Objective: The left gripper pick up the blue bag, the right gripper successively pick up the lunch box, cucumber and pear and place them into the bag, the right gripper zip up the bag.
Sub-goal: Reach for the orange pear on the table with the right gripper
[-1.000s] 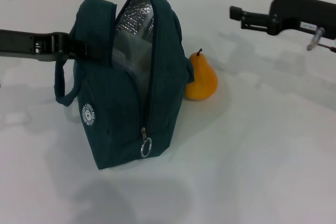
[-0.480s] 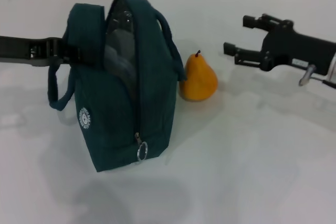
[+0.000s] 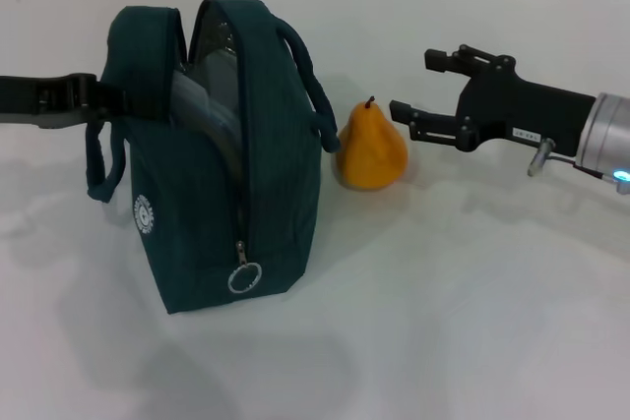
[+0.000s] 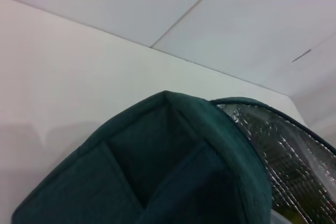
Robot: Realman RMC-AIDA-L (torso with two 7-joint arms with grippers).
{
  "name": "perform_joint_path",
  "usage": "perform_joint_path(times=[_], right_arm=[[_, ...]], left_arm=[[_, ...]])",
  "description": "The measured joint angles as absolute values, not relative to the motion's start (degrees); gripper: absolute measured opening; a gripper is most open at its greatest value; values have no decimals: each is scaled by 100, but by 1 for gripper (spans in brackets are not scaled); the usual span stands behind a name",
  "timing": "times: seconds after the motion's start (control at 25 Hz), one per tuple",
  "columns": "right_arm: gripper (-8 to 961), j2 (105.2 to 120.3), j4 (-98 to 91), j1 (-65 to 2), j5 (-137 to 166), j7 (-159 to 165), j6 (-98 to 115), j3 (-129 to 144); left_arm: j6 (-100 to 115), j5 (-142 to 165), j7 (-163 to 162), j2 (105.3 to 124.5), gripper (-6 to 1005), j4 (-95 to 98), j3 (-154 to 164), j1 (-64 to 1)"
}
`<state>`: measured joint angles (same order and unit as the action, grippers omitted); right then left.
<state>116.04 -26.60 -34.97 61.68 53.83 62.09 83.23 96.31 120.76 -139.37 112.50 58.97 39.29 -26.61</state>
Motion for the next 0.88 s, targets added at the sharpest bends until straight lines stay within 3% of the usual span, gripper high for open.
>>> perform_joint_path(times=[0.88], right_arm=[[813,11618,-2311,-3949,4481,4699,5577,10097]], left_arm=[[9614,12077,-13923,11292,36,5898,3919,-2686]])
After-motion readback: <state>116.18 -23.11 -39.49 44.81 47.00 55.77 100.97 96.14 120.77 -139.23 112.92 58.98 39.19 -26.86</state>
